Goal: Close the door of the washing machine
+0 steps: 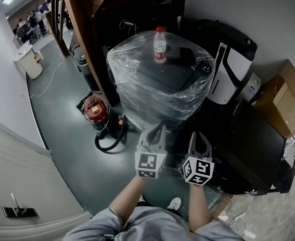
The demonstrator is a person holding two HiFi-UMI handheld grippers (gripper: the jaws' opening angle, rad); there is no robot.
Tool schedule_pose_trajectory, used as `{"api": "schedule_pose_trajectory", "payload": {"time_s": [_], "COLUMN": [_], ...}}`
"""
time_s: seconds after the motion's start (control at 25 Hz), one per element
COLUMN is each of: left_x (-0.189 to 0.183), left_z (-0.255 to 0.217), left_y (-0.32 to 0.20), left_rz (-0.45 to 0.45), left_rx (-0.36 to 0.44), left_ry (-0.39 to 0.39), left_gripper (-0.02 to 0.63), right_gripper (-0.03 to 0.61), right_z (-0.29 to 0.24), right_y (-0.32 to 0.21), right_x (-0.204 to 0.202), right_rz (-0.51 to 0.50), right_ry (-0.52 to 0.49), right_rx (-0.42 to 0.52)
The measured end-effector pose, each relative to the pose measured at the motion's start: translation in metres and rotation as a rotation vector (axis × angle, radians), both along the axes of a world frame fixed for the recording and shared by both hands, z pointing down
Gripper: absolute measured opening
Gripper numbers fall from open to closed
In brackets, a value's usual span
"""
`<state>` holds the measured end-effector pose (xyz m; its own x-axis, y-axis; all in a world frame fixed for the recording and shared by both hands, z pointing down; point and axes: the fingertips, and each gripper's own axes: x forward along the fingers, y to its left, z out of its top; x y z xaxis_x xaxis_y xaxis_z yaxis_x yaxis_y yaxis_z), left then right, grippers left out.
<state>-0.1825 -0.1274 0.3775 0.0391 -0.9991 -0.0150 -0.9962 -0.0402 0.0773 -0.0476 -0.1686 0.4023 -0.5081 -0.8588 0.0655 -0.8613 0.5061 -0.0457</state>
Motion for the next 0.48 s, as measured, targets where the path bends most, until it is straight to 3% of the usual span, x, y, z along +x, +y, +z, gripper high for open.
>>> {"api": "schedule_pose_trajectory", "payload": {"time_s": [0.48], "left_x": [-0.011], "left_z": [0.042], "left_y": [-0.012], "left_rz": [0.013], "left_rx": [-0.041], "left_ry": [-0.012], "left_gripper": [0.0], "right_gripper": [0.0], "right_z": [0.095], "right_y": [-0.019], "right_x": [-0.002], "right_rz": [0.013], "right_ry": [0.072], "right_rx": [-0.113]}}
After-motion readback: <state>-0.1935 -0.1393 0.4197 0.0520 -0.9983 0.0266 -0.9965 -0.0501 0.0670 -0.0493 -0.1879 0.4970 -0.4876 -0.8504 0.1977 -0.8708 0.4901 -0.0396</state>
